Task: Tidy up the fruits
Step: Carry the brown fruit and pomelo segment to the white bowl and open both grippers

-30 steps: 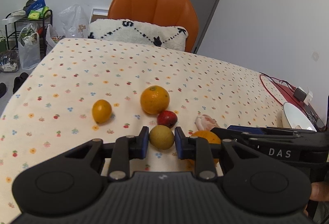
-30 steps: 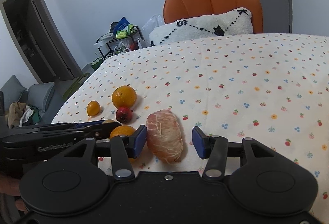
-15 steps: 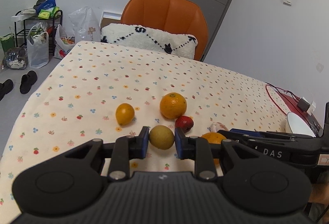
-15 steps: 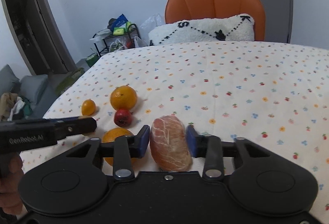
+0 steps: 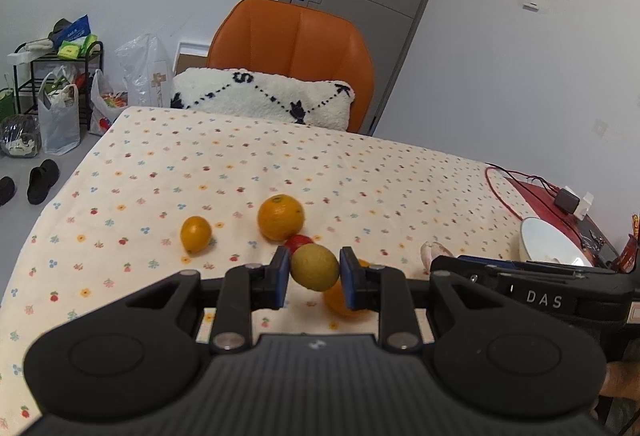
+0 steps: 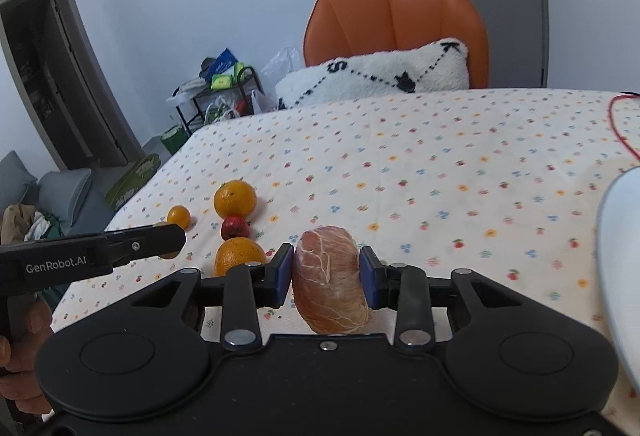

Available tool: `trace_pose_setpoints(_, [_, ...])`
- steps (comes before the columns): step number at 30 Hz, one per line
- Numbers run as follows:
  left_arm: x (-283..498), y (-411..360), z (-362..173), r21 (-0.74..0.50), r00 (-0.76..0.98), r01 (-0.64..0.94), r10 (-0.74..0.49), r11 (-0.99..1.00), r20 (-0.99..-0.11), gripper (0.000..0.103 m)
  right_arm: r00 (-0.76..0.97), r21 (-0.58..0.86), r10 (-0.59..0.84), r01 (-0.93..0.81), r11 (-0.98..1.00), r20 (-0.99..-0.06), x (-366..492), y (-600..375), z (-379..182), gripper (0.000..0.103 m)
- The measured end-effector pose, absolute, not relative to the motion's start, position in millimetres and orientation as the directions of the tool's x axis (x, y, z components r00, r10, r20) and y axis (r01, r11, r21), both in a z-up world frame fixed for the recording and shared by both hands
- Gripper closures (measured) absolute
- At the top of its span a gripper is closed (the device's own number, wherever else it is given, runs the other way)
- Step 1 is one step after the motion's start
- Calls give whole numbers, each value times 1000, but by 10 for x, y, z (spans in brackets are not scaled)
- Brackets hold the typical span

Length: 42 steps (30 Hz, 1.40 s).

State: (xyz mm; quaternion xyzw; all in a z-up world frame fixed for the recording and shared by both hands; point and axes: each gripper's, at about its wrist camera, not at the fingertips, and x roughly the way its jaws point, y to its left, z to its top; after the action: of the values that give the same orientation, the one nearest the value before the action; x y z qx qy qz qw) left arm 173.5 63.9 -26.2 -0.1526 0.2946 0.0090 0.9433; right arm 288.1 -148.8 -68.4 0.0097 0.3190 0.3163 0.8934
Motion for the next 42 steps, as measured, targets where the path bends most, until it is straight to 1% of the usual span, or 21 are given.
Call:
trace_pose_setpoints(7, [1724,356,-138,-266,836,-59,-98,962,-541,78,614,266,599,-550,792,-514,2781,-1776,-500,70])
trace_pose_setpoints(16, [1789,-93,-29,-250,840,15,-148,968,-522,78,671,261,574,-516,816,-468,2671,-2207,-315,70])
trace_pose_setpoints(30, [1948,-785,9,-232,830,119,-225,965,-510,78,738,278,509,-427,860,-443,2653,-2904,-317,70])
trace_pose_setpoints(42, [2147,-1312,-53,-212,804,181,-269,960,-530,78,769,317,465,-352,881,-438,2728,-3449,-429,70])
